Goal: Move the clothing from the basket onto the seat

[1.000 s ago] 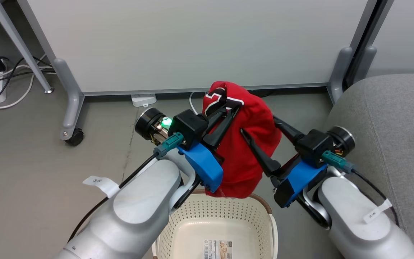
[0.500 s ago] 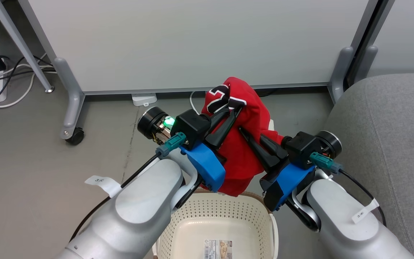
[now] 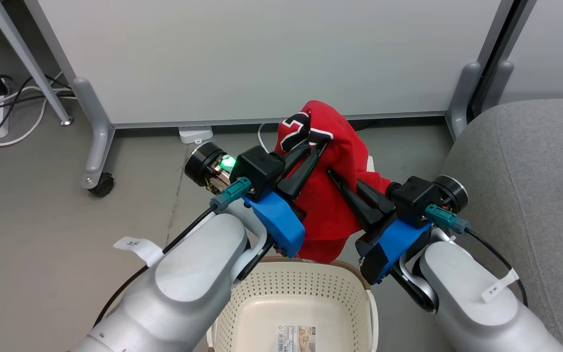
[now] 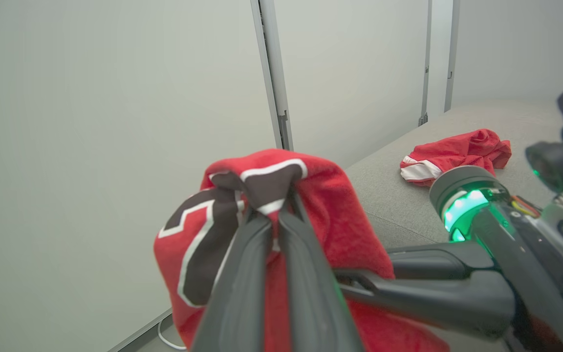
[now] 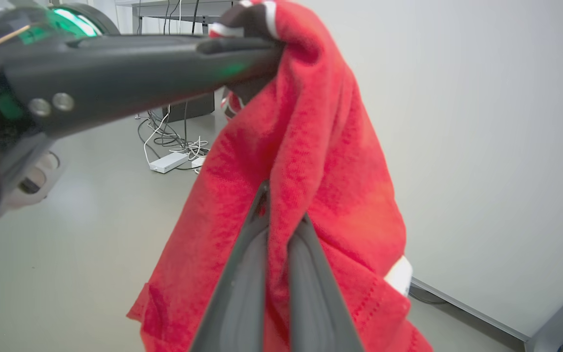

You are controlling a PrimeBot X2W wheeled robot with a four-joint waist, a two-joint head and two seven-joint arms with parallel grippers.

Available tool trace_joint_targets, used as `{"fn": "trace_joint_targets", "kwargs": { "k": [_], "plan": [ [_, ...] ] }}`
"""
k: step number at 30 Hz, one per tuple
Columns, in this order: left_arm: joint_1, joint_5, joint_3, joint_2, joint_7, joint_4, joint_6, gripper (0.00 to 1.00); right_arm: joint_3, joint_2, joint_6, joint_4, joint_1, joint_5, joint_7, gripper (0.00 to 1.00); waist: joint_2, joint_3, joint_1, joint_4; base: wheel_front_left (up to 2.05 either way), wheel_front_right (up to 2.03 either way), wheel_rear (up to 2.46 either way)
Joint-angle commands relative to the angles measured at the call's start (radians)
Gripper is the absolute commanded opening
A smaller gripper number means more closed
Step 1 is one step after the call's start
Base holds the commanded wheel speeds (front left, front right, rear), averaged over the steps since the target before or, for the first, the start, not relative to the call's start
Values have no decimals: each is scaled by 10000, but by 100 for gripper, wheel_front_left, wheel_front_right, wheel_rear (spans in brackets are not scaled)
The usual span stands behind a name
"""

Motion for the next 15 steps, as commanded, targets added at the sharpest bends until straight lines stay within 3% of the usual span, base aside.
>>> {"fn": "trace_joint_targets", "kwargs": {
  "k": [1, 11, 12, 13, 14, 15],
  "plan": [
    [-80, 27, 22, -18, -50, 15, -51, 0, -43, -31, 5, -49, -34, -3, -4, 0, 0, -7, 0, -5, 0, 0, 0],
    [-132, 149, 23, -12, -50, 83, -71, 0, -92, -57, 5, -108, -70, -44, -4, 0, 0, 69, 0, 17, 0, 0, 0],
    [-135, 158, 40, -16, -50, 109, -71, 26, -95, -59, 5, -115, -84, -43, -4, 0, 0, 77, 0, 18, 0, 0, 0],
    [-142, 196, 43, -18, -50, 139, -59, 92, -103, -59, 5, -124, -92, -43, -4, 0, 0, 83, 0, 19, 0, 0, 0],
    [-164, 246, 62, -22, -50, 115, -10, 100, -113, -60, 5, -131, -97, -46, -4, 0, 0, 92, 0, 20, 0, 0, 0],
    [-167, 283, 77, -24, -50, 109, 15, 100, -111, -65, 5, -135, -103, -58, -4, 0, 0, 103, 0, 21, 0, 0, 0]
  ]
}}
